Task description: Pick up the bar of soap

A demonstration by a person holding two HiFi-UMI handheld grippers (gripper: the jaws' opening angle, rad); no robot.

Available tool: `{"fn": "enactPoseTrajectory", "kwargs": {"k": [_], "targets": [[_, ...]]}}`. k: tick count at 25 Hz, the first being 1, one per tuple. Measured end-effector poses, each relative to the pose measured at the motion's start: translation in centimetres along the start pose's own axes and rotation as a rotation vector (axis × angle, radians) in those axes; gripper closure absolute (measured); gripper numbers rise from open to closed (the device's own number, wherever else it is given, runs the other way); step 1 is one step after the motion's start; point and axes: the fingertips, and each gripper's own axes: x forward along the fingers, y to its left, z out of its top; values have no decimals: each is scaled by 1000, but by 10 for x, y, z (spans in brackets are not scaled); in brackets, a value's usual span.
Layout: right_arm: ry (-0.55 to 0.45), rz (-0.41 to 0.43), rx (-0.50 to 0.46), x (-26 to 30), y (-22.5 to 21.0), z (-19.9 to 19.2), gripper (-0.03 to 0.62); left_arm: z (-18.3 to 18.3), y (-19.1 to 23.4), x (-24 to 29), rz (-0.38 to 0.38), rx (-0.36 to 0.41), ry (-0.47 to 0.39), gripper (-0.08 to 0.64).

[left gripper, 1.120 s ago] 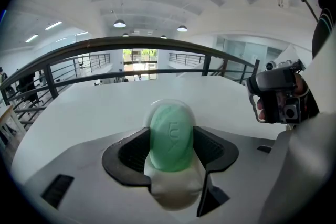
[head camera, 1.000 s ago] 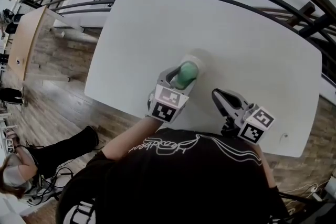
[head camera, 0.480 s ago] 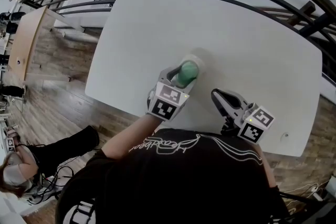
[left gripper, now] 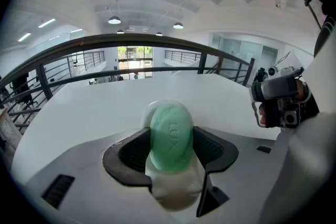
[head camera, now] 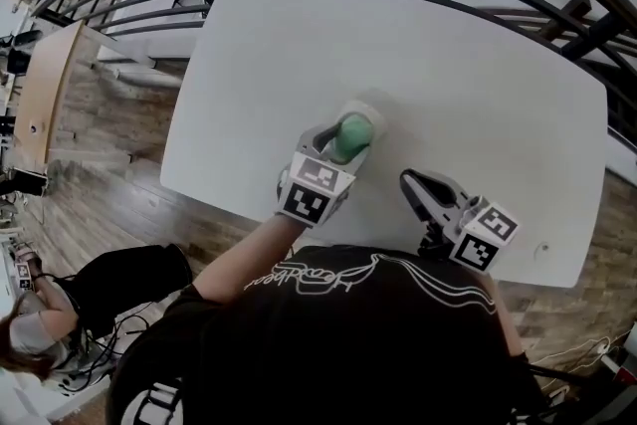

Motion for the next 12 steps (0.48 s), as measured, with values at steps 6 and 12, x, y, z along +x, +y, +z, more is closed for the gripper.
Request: {"fn": "enactPoseTrajectory", "kwargs": {"k": [6, 12], "targets": [[-28, -23, -8, -10, 7, -11, 574, -2, -4, -1, -1, 16, -33, 298], [-55, -43, -20, -12, 30, -17, 574, 14, -2, -30, 7, 30, -106, 299]]}}
